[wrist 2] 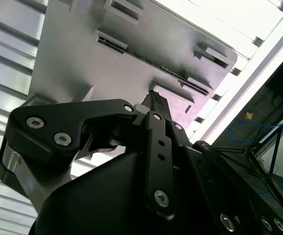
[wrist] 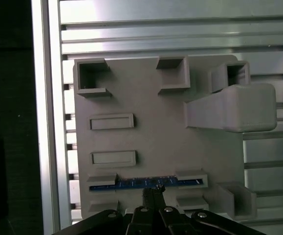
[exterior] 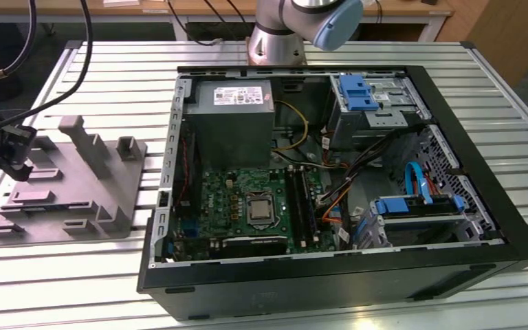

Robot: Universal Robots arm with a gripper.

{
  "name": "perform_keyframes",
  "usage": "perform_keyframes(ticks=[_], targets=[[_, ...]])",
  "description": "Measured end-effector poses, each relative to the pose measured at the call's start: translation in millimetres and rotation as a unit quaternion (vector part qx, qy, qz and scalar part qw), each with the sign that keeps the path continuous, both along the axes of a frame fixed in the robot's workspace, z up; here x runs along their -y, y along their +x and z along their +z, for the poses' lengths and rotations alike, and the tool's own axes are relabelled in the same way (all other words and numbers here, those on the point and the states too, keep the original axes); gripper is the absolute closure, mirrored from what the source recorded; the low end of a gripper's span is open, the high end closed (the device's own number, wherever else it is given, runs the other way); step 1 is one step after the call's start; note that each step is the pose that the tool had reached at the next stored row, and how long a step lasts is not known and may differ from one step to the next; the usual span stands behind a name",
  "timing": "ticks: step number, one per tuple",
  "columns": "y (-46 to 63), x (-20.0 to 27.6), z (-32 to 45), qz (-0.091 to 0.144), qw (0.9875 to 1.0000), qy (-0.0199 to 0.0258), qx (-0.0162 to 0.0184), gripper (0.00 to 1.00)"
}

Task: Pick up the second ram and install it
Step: 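Reach for the second ram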

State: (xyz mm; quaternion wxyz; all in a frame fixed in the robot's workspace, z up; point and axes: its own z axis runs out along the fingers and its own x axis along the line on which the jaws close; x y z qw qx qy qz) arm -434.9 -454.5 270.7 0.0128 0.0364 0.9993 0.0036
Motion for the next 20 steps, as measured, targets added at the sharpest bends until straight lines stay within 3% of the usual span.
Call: perform_keyframes(ticks=[20], targets=[[0.0,0.7,-10.3,0.000,1.0000,0.0000,0.0000,0.90]])
